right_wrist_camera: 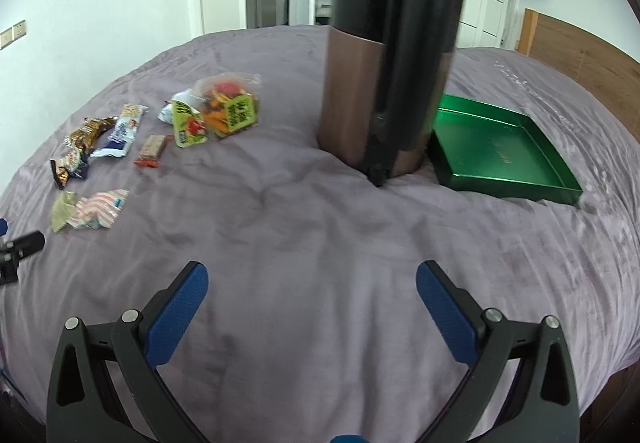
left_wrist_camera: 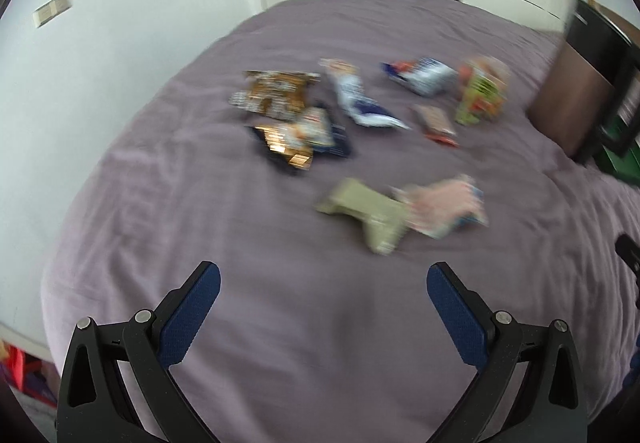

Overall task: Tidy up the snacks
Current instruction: 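Grasp the pale green wrapper with the left gripper while the right gripper grasps the pink-striped candy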

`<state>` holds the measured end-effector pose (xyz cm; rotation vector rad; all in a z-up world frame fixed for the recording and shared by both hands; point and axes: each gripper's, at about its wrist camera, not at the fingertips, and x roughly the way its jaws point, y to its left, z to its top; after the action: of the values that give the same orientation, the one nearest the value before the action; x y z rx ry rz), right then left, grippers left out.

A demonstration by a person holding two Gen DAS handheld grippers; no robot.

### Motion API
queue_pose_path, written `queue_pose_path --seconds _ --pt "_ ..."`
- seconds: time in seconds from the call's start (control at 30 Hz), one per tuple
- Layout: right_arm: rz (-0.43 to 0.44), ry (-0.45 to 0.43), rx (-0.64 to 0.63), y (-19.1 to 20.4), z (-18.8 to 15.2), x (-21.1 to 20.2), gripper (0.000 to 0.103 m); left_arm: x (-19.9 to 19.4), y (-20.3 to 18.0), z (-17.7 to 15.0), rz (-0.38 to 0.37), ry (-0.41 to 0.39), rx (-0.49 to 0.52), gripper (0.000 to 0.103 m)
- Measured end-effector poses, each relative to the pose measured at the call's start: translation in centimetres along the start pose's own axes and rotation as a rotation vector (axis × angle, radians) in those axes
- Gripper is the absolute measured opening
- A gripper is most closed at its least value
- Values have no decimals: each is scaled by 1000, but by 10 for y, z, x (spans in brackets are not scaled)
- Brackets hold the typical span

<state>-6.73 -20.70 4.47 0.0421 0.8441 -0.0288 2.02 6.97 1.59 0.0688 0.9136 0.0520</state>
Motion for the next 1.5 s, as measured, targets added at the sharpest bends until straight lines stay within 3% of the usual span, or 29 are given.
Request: queue_pose_path --seconds 0.17,0.37,0.63,0.9,1.23,1.5 --pt "56 -7 -36 26 7 4 103 6 19 14 5 -1 -26 102" --pt "97 -4 -80 47 9 10 103 24 -1 29 -38 35 -3 102" --pt "114 20 -76 51 6 24 103 63 -1 37 35 142 -127 102" --pt "186 23 -81 72 12 34 103 72 27 27 101 160 -197 102" --pt "353 40 -107 131 23 47 103 72 35 45 -8 130 -168 102" --pt "405 86 -83 156 27 68 103 102 21 65 9 192 -132 100"
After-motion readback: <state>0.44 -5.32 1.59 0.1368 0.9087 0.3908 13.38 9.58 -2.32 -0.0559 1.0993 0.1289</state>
